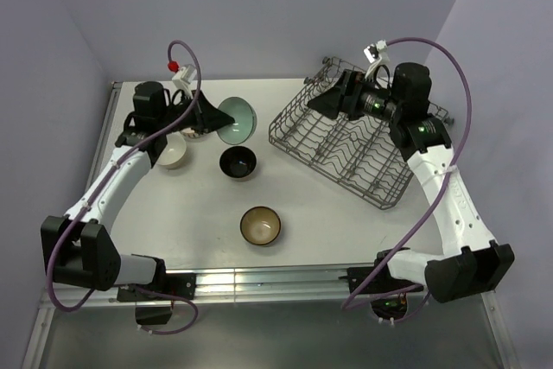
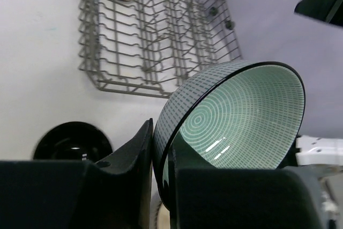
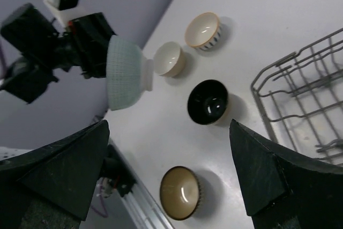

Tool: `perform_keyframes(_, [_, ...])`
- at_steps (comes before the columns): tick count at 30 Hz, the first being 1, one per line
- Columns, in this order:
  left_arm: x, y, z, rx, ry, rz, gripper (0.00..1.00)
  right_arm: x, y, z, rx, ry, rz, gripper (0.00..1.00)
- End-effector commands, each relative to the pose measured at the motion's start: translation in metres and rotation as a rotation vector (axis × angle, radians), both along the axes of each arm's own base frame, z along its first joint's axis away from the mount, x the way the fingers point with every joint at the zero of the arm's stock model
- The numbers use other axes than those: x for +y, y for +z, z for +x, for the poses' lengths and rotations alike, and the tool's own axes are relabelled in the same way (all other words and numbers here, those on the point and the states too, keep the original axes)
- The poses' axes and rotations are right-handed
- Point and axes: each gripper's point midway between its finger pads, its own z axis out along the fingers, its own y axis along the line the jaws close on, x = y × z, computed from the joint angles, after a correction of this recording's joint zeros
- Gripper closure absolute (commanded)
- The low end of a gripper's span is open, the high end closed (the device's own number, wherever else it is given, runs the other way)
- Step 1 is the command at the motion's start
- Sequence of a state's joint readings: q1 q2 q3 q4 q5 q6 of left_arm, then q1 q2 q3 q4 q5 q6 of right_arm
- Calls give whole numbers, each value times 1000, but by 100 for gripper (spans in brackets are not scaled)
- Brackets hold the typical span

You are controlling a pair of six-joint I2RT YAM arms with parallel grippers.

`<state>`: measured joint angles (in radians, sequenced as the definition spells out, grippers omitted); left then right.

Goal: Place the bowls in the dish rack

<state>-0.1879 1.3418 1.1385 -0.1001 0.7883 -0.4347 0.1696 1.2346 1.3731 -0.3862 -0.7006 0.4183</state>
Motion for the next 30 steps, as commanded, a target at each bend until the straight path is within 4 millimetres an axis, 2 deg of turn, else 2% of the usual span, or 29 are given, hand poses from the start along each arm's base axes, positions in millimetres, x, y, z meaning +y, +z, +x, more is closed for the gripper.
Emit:
perform_keyframes(1, [-26, 52, -10, -78, -53, -220, 100, 11, 27, -18, -1, 45, 176, 0])
perform_keyframes(2, [-31, 46, -9, -52, -59, -233, 100, 13, 23, -20, -17, 59, 208, 0])
perform_keyframes(3, [-40, 51, -12, -43, -74, -270, 100, 16, 24, -22, 13, 60, 258, 0])
perform_keyframes(5, [-47, 46, -10, -16, -80, -298, 100, 20, 20, -20, 15, 63, 290, 0])
perform_keyframes(8, [-61, 40, -11, 23, -99, -333, 100, 30, 5, -11, 52, 42, 274, 0])
perform_keyframes(12, [-73, 36, -15, 51, -127, -347, 100, 48, -2, -15, 68, 91, 278, 0])
perform_keyframes(21, [-78, 28, -17, 81, -144, -356, 100, 84, -10, -36, 68, 217, 244, 0])
perform_keyframes(27, [-79, 32, -22, 77, -167, -369, 100, 97, -22, -35, 116, 230, 217, 0])
perform_keyframes(30, [-81, 31, -25, 77, -177, -368, 100, 101, -21, -34, 116, 240, 219, 0])
